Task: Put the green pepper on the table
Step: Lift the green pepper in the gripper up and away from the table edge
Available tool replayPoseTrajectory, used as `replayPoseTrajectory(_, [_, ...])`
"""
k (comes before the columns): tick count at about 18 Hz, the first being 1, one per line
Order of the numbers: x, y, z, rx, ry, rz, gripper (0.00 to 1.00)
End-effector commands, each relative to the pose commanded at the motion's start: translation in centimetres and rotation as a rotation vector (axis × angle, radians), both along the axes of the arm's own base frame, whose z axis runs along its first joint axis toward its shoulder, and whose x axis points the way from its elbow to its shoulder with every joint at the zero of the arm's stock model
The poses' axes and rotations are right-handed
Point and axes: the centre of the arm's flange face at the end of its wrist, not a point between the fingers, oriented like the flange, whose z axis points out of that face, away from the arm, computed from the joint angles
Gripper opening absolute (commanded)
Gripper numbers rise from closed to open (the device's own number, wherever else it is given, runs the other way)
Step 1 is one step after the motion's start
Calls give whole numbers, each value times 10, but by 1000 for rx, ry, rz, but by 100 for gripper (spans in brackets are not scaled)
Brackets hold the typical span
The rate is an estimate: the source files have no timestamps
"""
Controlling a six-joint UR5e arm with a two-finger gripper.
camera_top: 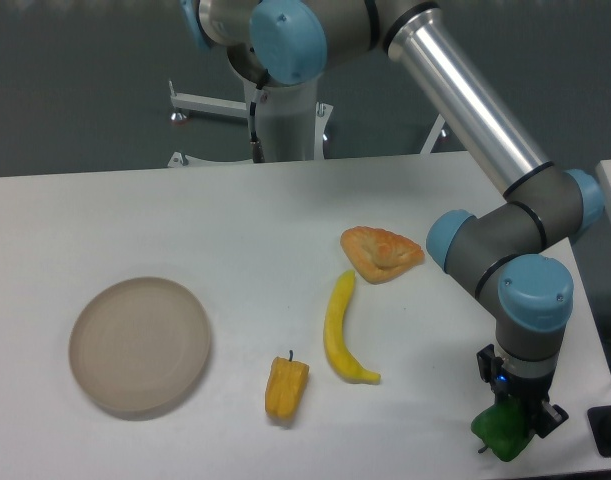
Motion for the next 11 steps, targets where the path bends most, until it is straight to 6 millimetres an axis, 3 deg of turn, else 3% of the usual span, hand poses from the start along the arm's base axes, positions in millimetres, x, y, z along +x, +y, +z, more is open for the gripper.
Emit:
replayPoseTrajectory(7, [10,-4,6,-1,-33,-13,25])
replayPoseTrajectory(11, [22,-20,15,-9,-68,-25,25])
